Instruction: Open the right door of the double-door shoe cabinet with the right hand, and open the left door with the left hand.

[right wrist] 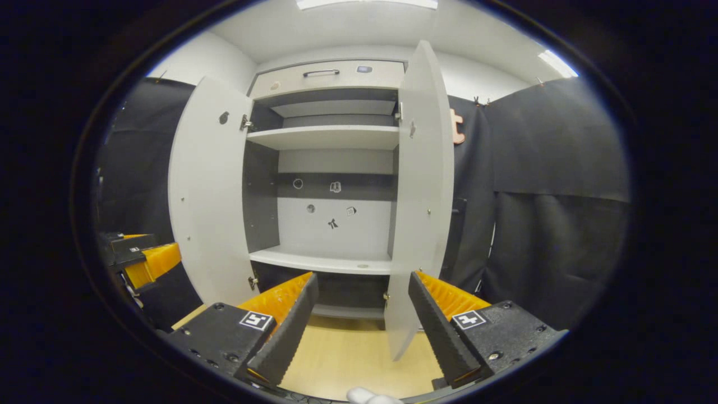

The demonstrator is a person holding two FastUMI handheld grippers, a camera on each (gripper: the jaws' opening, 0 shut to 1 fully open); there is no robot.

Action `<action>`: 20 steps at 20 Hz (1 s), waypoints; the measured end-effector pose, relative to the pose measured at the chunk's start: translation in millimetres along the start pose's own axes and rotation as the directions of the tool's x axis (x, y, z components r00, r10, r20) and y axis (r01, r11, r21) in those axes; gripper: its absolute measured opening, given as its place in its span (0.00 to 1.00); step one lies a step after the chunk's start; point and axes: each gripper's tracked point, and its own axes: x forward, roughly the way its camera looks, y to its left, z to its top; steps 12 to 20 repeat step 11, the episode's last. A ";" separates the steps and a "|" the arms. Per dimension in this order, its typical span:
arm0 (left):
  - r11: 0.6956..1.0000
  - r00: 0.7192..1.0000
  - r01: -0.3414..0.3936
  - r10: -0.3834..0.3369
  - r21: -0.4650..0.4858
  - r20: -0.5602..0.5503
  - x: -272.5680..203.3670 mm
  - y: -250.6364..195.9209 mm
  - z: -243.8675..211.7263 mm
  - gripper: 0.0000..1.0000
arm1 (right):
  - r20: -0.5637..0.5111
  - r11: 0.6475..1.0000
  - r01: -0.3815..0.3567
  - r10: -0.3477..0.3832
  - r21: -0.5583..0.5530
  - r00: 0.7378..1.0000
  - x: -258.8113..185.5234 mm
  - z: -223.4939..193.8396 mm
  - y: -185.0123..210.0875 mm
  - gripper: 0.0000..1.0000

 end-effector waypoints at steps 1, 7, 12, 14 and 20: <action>1.000 1.000 0.004 -0.004 0.005 0.004 -0.2 -2.0 1.0 1.00 | 0.004 1.000 -0.002 0.002 0.001 1.000 -0.5 1.5 1.0 1.00; 0.999 0.999 0.033 -0.033 0.021 0.006 3.0 -10.8 5.9 0.96 | 0.031 1.000 -0.005 0.005 0.001 1.000 -0.7 10.7 3.8 1.00; 0.999 0.999 0.038 -0.038 0.025 0.011 5.0 -11.0 8.4 1.00 | 0.034 1.000 -0.008 0.008 0.007 0.999 0.0 12.6 4.9 1.00; 0.999 0.999 0.038 -0.038 0.025 0.011 5.0 -11.0 8.4 1.00 | 0.034 1.000 -0.008 0.008 0.007 0.999 0.0 12.6 4.9 1.00; 0.999 0.999 0.038 -0.038 0.025 0.011 5.0 -11.0 8.4 1.00 | 0.034 1.000 -0.008 0.008 0.007 0.999 0.0 12.6 4.9 1.00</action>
